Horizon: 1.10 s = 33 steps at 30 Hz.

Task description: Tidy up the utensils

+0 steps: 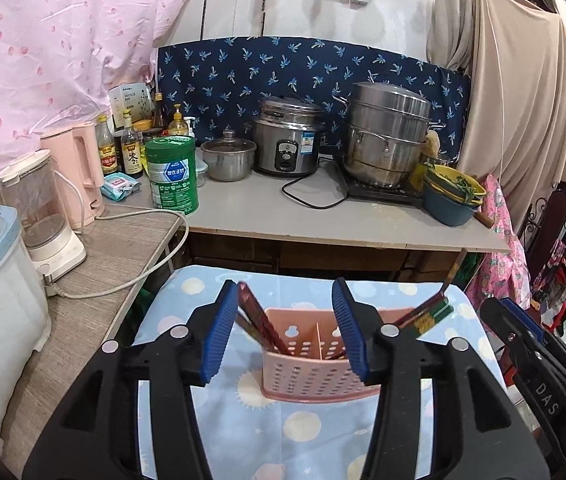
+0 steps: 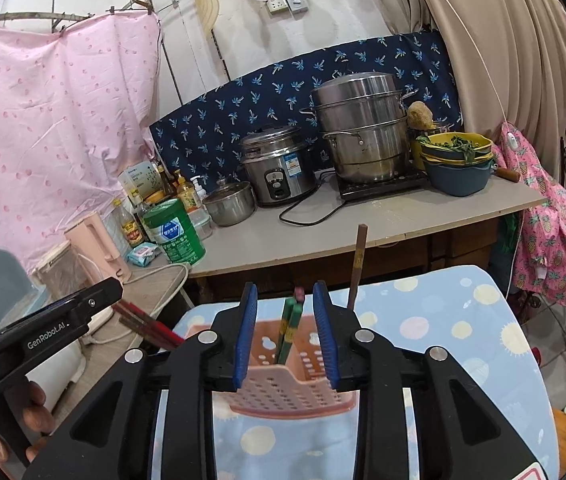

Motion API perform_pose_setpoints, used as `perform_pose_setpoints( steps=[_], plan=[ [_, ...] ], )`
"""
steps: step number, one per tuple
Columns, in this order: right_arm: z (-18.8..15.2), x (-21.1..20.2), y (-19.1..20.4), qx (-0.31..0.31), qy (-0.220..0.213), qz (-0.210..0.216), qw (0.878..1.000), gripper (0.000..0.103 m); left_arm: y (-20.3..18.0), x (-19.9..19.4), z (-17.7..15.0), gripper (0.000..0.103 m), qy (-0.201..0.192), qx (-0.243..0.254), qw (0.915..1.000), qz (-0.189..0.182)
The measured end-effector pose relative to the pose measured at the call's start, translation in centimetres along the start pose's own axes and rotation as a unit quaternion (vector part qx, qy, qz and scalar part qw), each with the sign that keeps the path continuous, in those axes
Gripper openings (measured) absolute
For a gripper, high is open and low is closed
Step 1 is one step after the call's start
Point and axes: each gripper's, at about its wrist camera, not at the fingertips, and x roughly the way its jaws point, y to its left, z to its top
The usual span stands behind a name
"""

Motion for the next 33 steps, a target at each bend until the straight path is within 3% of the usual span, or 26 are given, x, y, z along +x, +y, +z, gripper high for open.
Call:
perform_pose_setpoints(
  steps=[15,26,33],
  plan=[
    [-4.6,-4.9,0.5,-0.021,0.014,-0.018,0.999,0.037,-0.2,-4.0,-4.4,0.059,0.011,0.015,0.9996,0.021],
    [-7.4,-7.7,0.5,-0.041,0.018,-0.037,0.998,0.059,-0.2,-5.8,-7.4,0.073,0.017,0.02,0.9991,0.032],
    [-8.9,-8.7,0.4,-0.05,0.024,-0.045,0.997,0.063,-0.5,-6.3,-9.2,0.079,0.024,0.026,0.9985,0.041]
  ],
)
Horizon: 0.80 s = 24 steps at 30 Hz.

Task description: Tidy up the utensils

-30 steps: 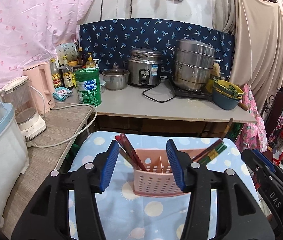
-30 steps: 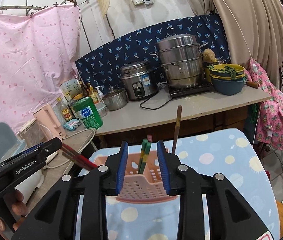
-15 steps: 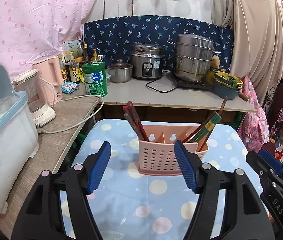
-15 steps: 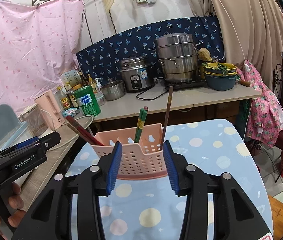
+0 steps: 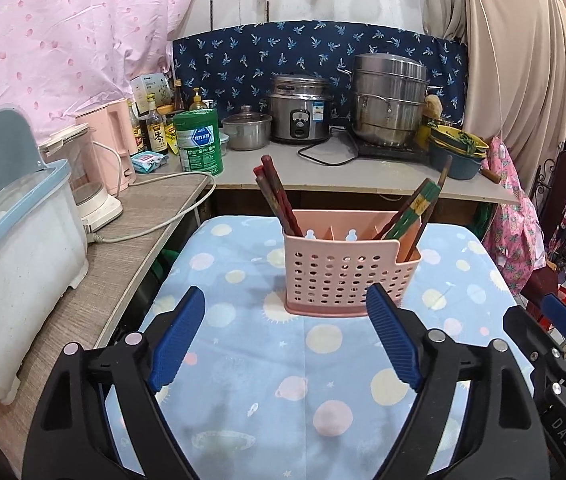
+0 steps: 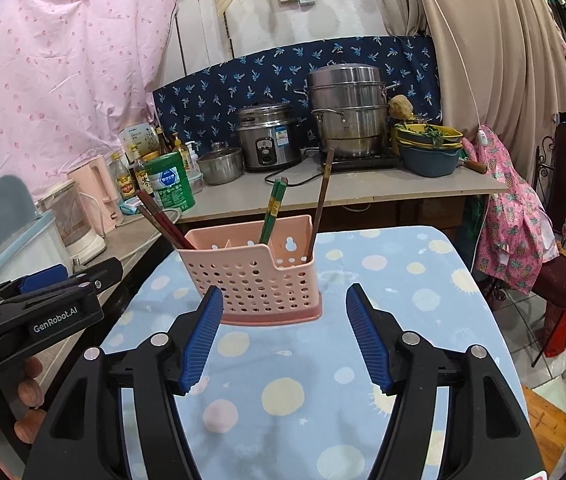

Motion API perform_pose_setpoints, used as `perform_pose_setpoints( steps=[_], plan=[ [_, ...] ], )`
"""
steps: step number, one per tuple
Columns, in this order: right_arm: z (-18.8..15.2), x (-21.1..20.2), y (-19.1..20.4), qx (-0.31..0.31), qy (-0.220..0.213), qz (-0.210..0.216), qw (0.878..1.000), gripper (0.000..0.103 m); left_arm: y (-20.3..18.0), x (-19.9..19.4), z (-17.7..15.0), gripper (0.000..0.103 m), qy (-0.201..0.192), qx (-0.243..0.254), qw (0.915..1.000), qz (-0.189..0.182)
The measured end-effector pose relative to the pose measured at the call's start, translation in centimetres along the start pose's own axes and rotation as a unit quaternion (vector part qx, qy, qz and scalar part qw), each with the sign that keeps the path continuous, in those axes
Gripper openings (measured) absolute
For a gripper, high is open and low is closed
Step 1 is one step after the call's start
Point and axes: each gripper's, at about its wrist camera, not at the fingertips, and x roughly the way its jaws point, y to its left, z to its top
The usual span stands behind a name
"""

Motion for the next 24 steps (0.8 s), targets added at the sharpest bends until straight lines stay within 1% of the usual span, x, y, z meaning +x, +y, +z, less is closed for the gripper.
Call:
perform_pose_setpoints(
  steps=[8,12,16,19,20,22,24],
  plan=[
    [-1.6,-0.1,-0.2,0.001,0.014,-0.007,1.0,0.069,0.1,-0.3,-1.6,0.09,0.007,-0.002,1.0,0.006],
    [-2.5,-0.1,-0.1,0.003,0.023,-0.01,1.0,0.07,0.0,-0.2,-2.4,0.09,0.015,0.003,0.9999,0.005],
    [-3.3,0.0,0.3,-0.012,0.032,-0.016,0.999,0.071,0.0,0.1,-3.4,0.091,0.029,0.004,0.9996,0.004],
    [-3.8,-0.1,0.5,-0.018,0.036,-0.019,0.999,0.074,-0.1,0.3,-4.1,0.092,0.037,0.002,0.9993,0.005],
    [-4.0,-0.1,0.5,-0.019,0.038,-0.019,0.999,0.079,-0.1,0.4,-4.3,0.092,0.04,0.002,0.9992,0.005],
    [-4.2,0.0,0.6,-0.022,0.043,-0.021,0.999,0.084,-0.1,0.5,-4.6,0.093,0.043,0.001,0.9991,0.007],
    [-4.5,0.1,0.7,-0.022,0.047,-0.023,0.998,0.084,0.0,0.6,-5.0,0.094,0.045,-0.001,0.9989,0.007]
  ],
)
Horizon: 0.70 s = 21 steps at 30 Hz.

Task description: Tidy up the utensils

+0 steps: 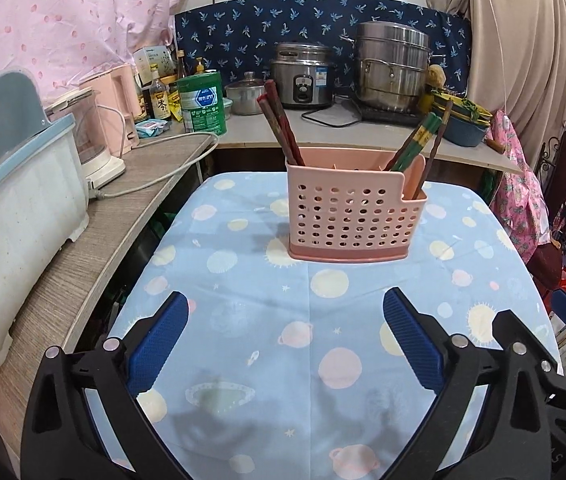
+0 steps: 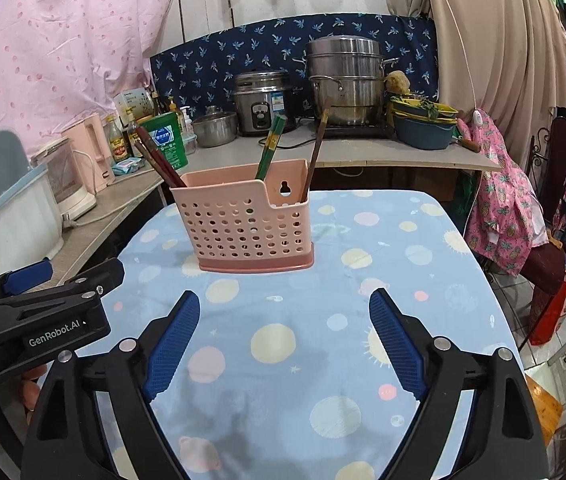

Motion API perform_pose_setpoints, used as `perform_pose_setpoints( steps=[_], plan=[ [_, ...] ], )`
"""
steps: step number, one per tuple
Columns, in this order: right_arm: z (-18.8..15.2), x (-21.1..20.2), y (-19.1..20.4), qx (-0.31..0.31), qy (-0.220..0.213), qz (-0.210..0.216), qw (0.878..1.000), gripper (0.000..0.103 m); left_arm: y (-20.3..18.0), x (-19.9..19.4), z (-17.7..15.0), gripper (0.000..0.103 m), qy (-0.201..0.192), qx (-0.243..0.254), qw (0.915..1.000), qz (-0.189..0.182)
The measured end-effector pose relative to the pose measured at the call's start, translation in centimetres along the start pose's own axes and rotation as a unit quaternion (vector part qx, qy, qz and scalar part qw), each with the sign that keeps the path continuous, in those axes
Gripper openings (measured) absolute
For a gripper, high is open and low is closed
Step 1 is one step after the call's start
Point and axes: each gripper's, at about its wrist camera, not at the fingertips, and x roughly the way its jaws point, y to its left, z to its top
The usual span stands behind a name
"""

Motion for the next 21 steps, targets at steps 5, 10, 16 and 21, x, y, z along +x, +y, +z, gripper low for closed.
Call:
perform_pose_setpoints(
  steps=[5,10,16,21],
  plan=[
    [-0.4,0.3,0.1,0.001,0.01,-0.004,1.0,0.084,0.1,0.5,-0.8,0.095,0.014,-0.004,0.9999,0.001],
    [-0.6,0.5,0.2,-0.005,0.013,-0.013,1.0,0.084,0.2,0.9,-1.1,0.095,0.026,-0.006,0.9996,0.0],
    [-0.9,0.9,0.5,-0.008,0.018,-0.016,1.0,0.085,0.0,1.0,-1.4,0.095,0.028,-0.002,0.9996,0.006],
    [-1.2,1.3,0.5,-0.005,0.023,-0.017,1.0,0.085,0.0,1.3,-1.6,0.095,0.033,-0.004,0.9994,0.009]
  ],
)
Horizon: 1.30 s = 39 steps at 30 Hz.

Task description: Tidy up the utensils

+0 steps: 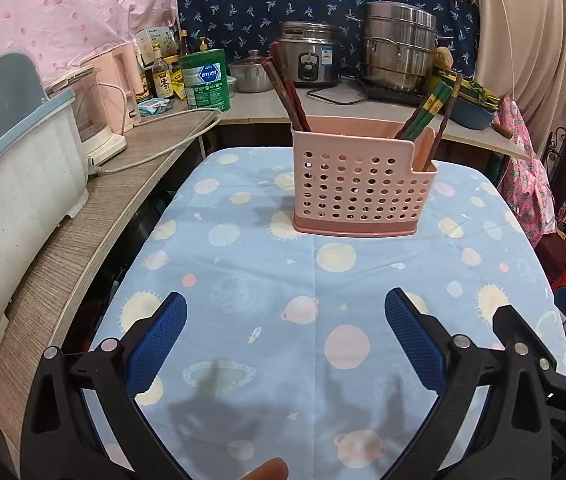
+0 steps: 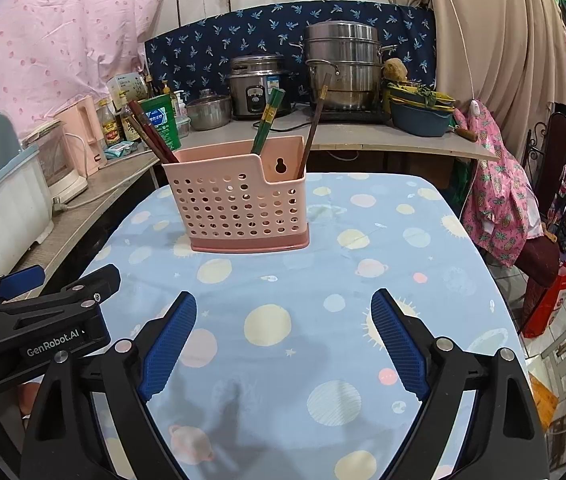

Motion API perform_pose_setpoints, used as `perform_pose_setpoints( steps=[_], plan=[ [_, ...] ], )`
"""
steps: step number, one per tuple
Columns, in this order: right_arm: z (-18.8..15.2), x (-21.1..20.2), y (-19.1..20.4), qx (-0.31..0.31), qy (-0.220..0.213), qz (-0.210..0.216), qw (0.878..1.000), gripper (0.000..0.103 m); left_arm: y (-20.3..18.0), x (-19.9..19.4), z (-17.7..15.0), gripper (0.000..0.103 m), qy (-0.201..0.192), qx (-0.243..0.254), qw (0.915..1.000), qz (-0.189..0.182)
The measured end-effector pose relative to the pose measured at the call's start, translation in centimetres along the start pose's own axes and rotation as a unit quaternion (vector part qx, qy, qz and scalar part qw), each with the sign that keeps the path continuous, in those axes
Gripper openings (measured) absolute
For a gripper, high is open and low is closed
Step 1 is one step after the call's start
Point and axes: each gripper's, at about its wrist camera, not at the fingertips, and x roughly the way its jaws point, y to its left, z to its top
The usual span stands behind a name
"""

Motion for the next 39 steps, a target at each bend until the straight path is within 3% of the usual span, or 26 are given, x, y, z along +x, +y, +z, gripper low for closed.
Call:
perform_pose_setpoints(
  steps=[39],
  plan=[
    [-0.6,1.2,-1.1,0.001,0.01,-0.02,1.0,0.085,0.3,1.4,0.0,0.096,0.015,0.008,0.9998,0.012]
  ],
)
